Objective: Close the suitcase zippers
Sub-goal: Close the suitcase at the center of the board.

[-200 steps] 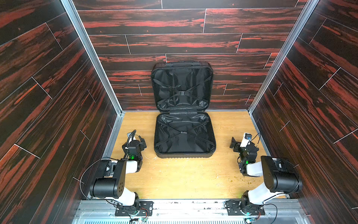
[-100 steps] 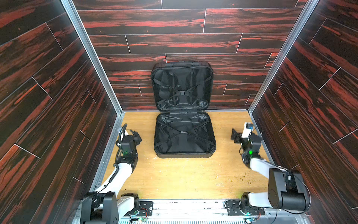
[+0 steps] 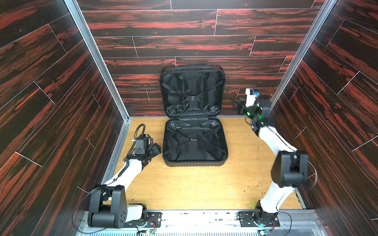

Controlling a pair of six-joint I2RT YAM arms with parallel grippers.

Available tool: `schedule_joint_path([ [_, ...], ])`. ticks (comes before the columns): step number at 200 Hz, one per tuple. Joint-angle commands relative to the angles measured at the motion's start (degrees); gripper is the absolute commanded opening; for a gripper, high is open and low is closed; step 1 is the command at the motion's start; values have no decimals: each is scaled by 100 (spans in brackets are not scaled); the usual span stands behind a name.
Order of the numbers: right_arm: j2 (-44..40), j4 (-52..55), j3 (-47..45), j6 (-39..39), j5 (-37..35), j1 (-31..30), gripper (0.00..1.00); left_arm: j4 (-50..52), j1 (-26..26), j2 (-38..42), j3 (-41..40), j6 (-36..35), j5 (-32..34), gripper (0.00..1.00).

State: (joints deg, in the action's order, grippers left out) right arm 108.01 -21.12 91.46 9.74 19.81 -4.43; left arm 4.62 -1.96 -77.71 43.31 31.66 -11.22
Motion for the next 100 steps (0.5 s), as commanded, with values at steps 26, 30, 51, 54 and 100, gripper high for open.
schedule_joint_path([
  [26,1385,1410,2002,-399,-308,-310,68,188,-18,-577,574,132,-628,44],
  [30,1479,1480,2138,-403,-338,-314,67,188,-18,-613,602,134,-634,43],
  [51,1867,1678,2746,-493,-583,-376,64,195,-24,-808,719,130,-665,38],
  [54,1913,1700,2818,-492,-618,-377,64,210,-24,-828,737,130,-655,37],
  [100,2884,2452,4447,-549,-657,-398,58,232,-24,-1037,885,113,-664,26],
])
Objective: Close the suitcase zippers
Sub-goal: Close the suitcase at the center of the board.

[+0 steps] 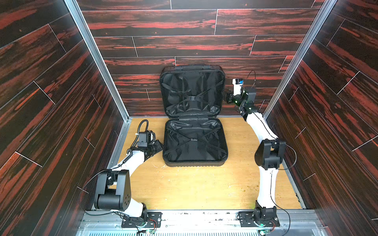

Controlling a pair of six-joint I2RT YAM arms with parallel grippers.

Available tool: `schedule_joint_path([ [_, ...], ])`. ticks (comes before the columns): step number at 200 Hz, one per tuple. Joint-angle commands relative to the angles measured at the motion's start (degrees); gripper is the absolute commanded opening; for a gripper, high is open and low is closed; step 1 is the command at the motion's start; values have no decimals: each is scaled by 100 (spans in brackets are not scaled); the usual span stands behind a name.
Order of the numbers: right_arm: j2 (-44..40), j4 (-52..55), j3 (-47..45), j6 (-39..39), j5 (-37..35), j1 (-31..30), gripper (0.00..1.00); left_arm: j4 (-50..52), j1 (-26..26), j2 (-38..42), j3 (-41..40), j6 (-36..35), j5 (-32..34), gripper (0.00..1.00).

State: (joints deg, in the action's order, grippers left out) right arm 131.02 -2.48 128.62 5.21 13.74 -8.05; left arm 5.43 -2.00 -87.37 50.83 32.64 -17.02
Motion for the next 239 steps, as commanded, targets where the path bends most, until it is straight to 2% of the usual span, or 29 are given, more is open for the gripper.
schedule_joint_path([
  [1,604,603,773,-98,-48,-32,58,151,-20,-75,131,14,-88,26],
  [21,1027,877,1497,-120,32,-52,54,135,-24,-141,147,14,-56,20],
  [33,1209,971,1809,-123,46,-55,48,124,-20,-188,150,14,-60,13],
  [40,1287,1002,1934,-115,26,-63,43,125,-21,-220,163,18,-52,12],
  [69,1282,1033,1978,-150,158,-73,21,95,-20,-283,173,30,-57,2],
  [91,1110,1132,1873,-300,342,-136,12,-3,-20,-298,147,92,-56,0],
  [130,503,1047,1097,-545,542,-282,9,-176,-29,-259,35,281,-39,0],
  [171,9,639,246,-629,397,-312,8,-209,-29,344,-202,322,402,0],
  [214,-27,705,227,-615,392,-328,8,-441,-78,994,-422,195,492,15],
  [226,-38,714,221,-621,361,-329,8,-495,-112,1006,-443,136,448,23],
  [239,-59,707,178,-623,349,-328,8,-476,-146,872,-401,93,360,24],
])
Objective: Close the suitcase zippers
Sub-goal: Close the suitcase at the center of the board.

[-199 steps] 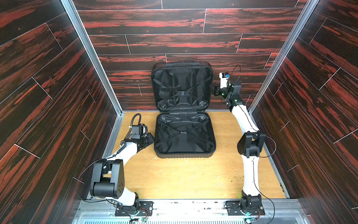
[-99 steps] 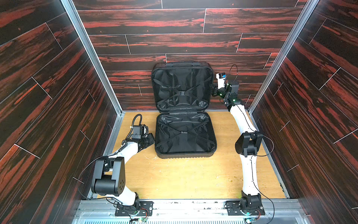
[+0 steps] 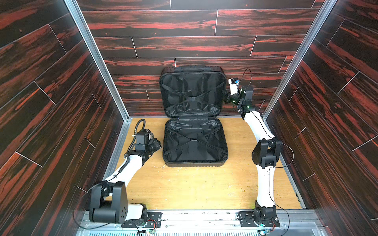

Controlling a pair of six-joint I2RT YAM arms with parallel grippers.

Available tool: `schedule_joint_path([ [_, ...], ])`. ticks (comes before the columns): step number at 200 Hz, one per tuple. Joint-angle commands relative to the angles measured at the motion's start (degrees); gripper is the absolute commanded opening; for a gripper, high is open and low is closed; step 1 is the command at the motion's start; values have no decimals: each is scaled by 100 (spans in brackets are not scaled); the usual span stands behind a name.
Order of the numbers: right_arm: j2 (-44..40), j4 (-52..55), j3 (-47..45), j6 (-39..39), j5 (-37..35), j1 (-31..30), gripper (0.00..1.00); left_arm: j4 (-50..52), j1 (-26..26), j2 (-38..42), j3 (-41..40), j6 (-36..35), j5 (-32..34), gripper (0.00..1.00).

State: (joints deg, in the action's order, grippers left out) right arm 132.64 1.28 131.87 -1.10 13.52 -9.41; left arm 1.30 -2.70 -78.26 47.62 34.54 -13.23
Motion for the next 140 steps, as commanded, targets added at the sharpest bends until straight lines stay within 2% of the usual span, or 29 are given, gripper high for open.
schedule_joint_path([
  [1,-225,330,-155,16,371,-193,8,-61,-74,-57,-74,-97,-24,24],
  [61,-462,118,-532,64,427,-219,9,-93,-195,-733,99,-99,-226,24],
  [107,-856,-105,-1126,18,495,-237,8,-203,-231,-875,47,-20,-156,4],
  [123,-1118,-285,-1516,23,544,-246,8,-237,-255,-873,20,16,-115,0],
  [140,-1485,-514,-2047,35,599,-262,8,-242,-266,-831,-13,76,-32,0],
])
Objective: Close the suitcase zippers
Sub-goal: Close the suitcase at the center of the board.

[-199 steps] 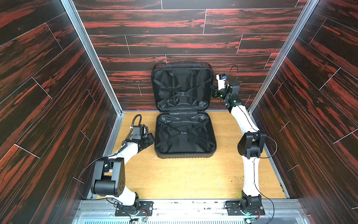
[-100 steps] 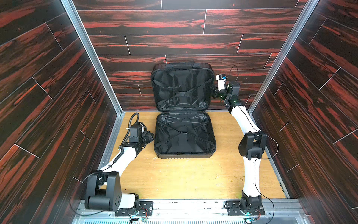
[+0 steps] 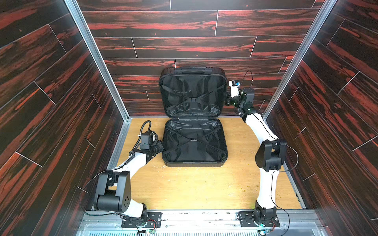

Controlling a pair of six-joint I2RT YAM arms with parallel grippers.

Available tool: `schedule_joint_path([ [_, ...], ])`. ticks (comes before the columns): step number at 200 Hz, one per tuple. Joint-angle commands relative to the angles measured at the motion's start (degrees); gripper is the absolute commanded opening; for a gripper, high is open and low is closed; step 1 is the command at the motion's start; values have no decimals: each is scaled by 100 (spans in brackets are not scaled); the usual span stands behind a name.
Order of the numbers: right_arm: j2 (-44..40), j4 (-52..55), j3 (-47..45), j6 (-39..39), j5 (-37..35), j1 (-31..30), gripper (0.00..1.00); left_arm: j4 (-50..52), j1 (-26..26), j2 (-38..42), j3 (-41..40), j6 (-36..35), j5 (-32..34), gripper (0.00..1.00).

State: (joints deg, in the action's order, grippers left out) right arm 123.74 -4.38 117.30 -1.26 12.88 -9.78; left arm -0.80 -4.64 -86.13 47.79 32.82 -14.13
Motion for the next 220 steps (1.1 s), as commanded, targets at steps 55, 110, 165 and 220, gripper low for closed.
schedule_joint_path([
  [55,-2173,-862,-2963,245,1062,-269,8,-149,-98,211,-247,376,252,0],
  [110,-3540,-1573,-5323,728,831,-414,14,46,-98,337,-279,111,262,0],
  [165,-4372,-1610,-6623,1105,251,-542,26,555,-98,579,-193,-337,371,0],
  [220,-5087,-1138,-7030,1057,-690,-542,40,1583,-98,1367,81,-834,979,26],
])
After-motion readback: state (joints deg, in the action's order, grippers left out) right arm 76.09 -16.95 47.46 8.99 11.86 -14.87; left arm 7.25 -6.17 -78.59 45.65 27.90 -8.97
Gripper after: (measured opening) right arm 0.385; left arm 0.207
